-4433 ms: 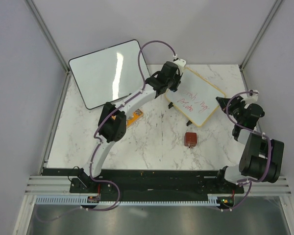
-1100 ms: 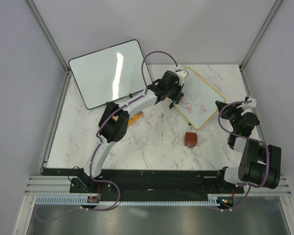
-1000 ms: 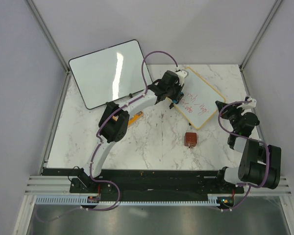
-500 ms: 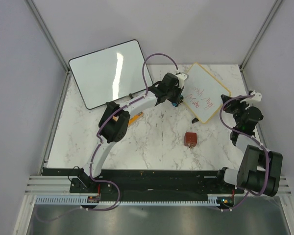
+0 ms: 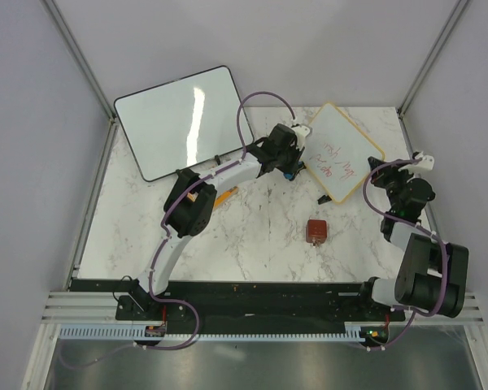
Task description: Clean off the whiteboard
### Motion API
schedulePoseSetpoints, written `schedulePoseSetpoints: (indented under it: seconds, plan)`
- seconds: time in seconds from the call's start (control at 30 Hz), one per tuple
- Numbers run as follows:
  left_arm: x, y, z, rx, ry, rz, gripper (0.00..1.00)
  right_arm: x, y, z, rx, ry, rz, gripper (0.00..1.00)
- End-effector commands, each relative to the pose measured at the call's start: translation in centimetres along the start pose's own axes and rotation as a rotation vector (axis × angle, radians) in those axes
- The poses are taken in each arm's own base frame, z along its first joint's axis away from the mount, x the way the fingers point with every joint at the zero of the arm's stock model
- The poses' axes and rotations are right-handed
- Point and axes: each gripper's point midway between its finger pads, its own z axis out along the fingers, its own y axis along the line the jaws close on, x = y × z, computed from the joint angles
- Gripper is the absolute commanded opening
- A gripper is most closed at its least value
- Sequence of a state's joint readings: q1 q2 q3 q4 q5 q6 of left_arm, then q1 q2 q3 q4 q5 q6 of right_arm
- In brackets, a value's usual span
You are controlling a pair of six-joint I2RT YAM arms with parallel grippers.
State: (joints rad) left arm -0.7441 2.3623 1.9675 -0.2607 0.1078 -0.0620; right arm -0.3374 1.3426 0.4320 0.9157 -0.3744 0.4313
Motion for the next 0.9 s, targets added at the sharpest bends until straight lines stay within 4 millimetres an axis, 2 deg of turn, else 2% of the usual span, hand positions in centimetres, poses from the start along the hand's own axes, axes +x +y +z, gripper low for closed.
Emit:
schedulePoseSetpoints:
  seconds: [0.0,0.4,0.57,0.87]
  plan:
    - [-2.8,-0.9,-2.0,0.024,-0.061,0.014,0.02,-0.8,-6.7,-1.8,0.286,-0.037,-0.284,0.01]
    - [-3.1,-1.3,-2.3,0.032,-0.070,0.005,0.02,0.1,-6.5,-3.4,0.309,0.022,-0.275,0.13]
    - [-3.3,-1.2,-2.5,0.029,-0.075,0.007,0.02,0.6,-6.0,-3.5,0.288,0.051,-0.264,0.28]
    - [-3.6,-1.3,-2.9,0.028,-0.082,0.009,0.02,1.4,-6.0,-4.4,0.302,0.078,-0.236,0.45]
